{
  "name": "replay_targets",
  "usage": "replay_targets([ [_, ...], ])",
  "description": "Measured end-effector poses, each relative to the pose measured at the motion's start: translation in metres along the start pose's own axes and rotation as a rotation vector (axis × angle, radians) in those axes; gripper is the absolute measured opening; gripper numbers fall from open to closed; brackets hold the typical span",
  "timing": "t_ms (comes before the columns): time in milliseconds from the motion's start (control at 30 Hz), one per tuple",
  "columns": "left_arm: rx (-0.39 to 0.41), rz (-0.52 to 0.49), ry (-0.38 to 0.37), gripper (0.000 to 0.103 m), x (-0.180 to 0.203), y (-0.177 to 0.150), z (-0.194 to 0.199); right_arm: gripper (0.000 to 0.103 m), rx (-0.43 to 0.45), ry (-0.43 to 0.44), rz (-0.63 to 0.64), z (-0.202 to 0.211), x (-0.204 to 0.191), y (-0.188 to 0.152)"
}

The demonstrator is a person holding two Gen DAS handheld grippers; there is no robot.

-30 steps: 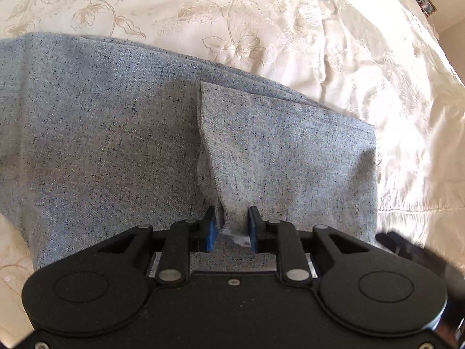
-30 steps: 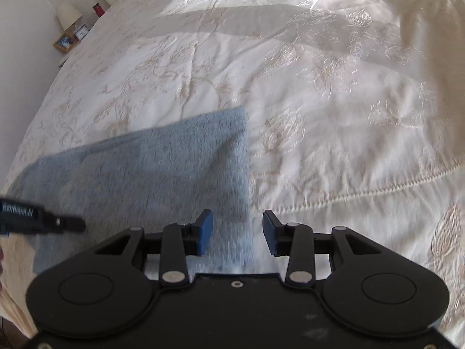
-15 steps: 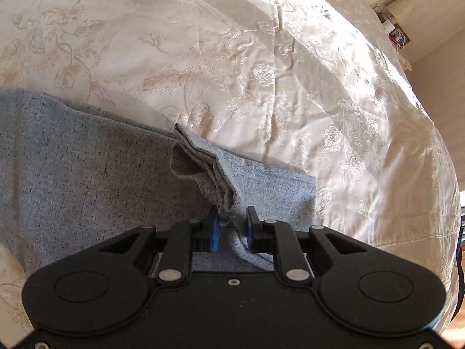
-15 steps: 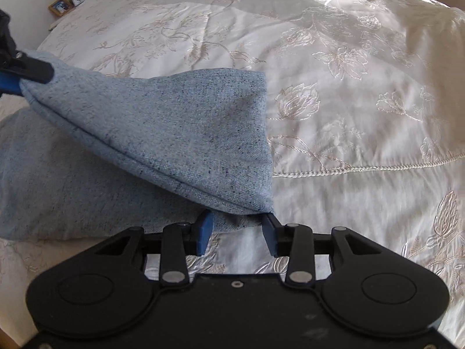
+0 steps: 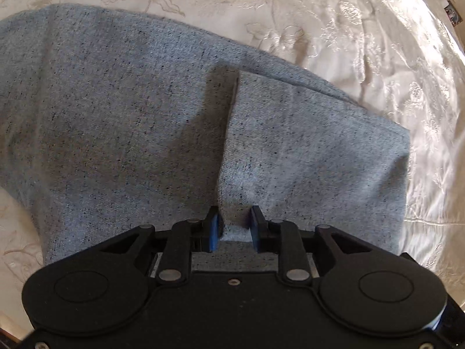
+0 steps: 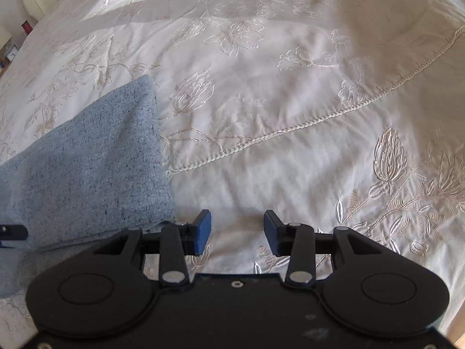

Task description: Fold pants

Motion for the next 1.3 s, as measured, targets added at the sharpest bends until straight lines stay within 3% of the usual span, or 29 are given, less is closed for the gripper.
replay_targets([
  [267,0.119,-0.015,0.158,0.033,-0.037,0.008,0.029,0.043,0.048,0.059,0.012,0.020,-0.003,0.019],
  [500,0.190,0.093,0.187,0.033,-0.110,0.028,0.069,0.043,0.112,0.096,0.105,0.038,-0.043,0.036],
  [733,0.236,0.223,0.206,0.033,-0.208,0.076,0.092,0.043,0.119,0.107,0.160,0.049,-0.104,0.037],
  [900,0.300,0.258,0.191,0.033,-0.256,0.117,0.108,0.043,0.105,0.104,0.181,0.052,-0.159,0.031],
  [1000,0.299,0.223,0.182,0.034,-0.268,0.141,0.099,0.043,0.103,0.109,0.195,0.052,-0.196,0.029],
  [1167,0.256,0.063,0.135,0.047,-0.268,0.167,0.068,0.043,0.100,0.118,0.211,0.052,-0.252,0.031],
  [1300,0.247,-0.047,0.140,0.060,-0.268,0.178,0.051,0.043,0.093,0.118,0.216,0.052,-0.282,0.032],
])
Point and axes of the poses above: each gripper's, at about its wrist camera, not at the fingertips, and z roughly against the way its jaws point, x to its right, y to its top, the point moved 7 cm from there along -z, roughly the way its jaws point, and after that the axes turned 15 degrees about z, right-handed, at the moved point
